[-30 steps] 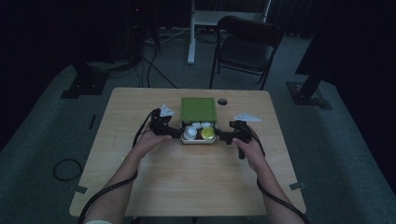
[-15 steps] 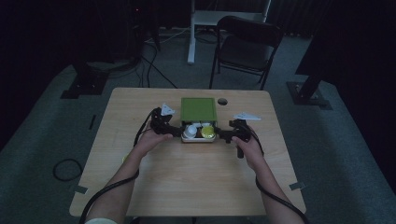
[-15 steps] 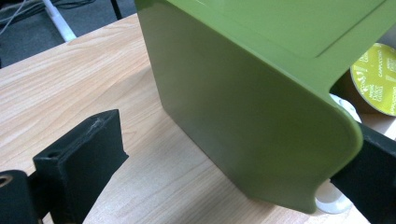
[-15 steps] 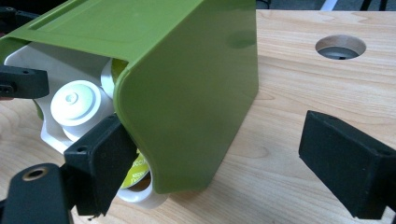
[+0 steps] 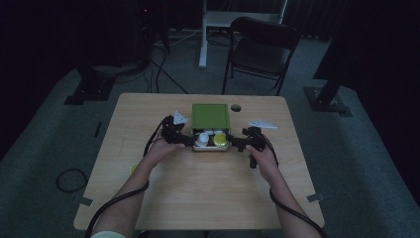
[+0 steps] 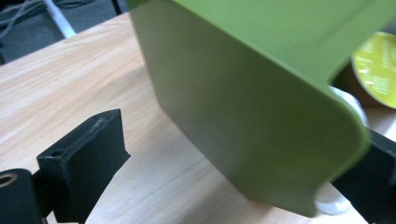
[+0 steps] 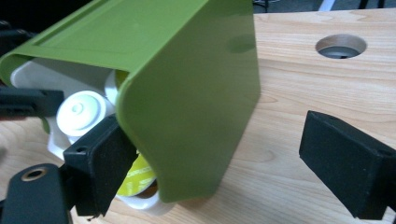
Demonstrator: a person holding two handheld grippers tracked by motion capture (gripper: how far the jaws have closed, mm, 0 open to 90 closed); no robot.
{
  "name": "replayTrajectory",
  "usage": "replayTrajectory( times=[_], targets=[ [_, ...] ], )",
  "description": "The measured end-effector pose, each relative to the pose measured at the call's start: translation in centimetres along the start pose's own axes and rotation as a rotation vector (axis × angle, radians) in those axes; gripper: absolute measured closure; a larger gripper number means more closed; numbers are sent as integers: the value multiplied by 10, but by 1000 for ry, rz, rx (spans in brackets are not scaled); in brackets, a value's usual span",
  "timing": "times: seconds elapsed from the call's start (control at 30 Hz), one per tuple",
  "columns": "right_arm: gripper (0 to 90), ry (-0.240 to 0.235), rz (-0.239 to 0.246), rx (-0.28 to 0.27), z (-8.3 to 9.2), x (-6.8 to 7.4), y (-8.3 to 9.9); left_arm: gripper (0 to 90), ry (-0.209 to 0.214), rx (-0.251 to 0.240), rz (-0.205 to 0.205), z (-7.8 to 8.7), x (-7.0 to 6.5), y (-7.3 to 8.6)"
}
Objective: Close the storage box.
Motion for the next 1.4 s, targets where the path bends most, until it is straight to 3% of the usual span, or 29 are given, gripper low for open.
replayTrajectory(
  times=[0.43, 0.6, 1.0, 1.1, 1.4],
  targets=[
    [110, -4, 23, -9, 5, 7, 6, 42, 2, -64, 12, 16, -9, -3],
    [110, 3, 28, 2, 5, 8, 12, 42, 12, -92, 36, 24, -12, -3],
    [110, 20, 44, -3, 16, 9, 17, 42, 31, -81, 32, 37, -25, 2],
    [110, 25, 43, -10, 21, 7, 17, 42, 46, -83, 38, 41, -29, 3],
    [110, 48, 51, -11, 32, -4, 24, 42, 37, -83, 31, 50, -34, 12]
  ],
)
Point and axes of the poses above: each handheld gripper's, and its own axes: z roughly backward along the jaws, y roughly out of its underside, x roughly to its left, the point moved 10 cm from there along -z, roughly forward along the jaws, and after that the axes turned 9 degrees about y, right-handed, at the moved point
